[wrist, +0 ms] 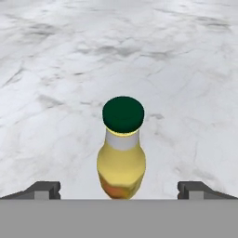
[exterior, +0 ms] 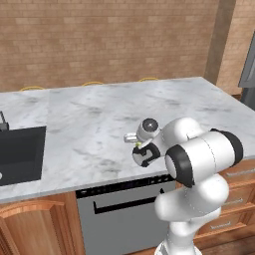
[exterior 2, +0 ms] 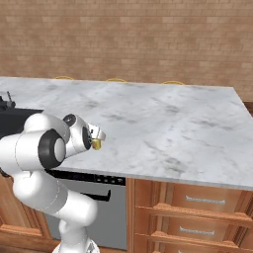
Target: Place the mustard and mustard from the counter to the top shelf of the fridge. If the existing items in the fridge are on the top shelf, move them to other shelves.
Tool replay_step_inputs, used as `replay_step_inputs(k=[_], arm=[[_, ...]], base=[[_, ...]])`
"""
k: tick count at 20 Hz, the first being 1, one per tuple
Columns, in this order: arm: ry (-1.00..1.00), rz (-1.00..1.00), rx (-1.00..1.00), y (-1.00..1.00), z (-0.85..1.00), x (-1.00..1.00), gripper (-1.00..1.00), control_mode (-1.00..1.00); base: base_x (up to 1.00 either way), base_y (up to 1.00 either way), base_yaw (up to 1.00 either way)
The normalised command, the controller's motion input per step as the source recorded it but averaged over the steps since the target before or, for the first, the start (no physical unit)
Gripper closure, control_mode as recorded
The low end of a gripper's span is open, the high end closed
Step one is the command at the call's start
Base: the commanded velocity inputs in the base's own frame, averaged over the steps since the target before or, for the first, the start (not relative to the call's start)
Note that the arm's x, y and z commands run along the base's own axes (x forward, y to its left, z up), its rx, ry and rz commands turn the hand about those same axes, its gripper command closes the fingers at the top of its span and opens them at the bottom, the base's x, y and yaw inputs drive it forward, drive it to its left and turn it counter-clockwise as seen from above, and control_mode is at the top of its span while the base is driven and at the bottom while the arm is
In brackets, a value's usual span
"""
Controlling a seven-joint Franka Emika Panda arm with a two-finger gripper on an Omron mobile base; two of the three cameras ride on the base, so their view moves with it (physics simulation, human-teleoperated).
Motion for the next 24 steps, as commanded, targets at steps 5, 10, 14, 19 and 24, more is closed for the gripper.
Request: replay_step_inputs(k=[5,10,14,19,24], arm=[[0.0,0.0,0.0,0.0,0.0,0.12,-1.0,-1.0],[0.0,0.0,0.0,0.0,0.0,0.18,-1.0,-1.0],[0.0,0.0,0.0,0.0,0.0,0.09,-1.0,-1.0],[0.0,0.0,0.0,0.0,-0.01,0.14,-1.0,-1.0],[0.0,0.0,0.0,0.0,-0.03,0.11,-1.0,-1.0]], base=[[0.0,0.0,0.0],[0.0,0.0,0.0],[0.0,0.0,0.0],[0.0,0.0,0.0],[0.0,0.0,0.0]])
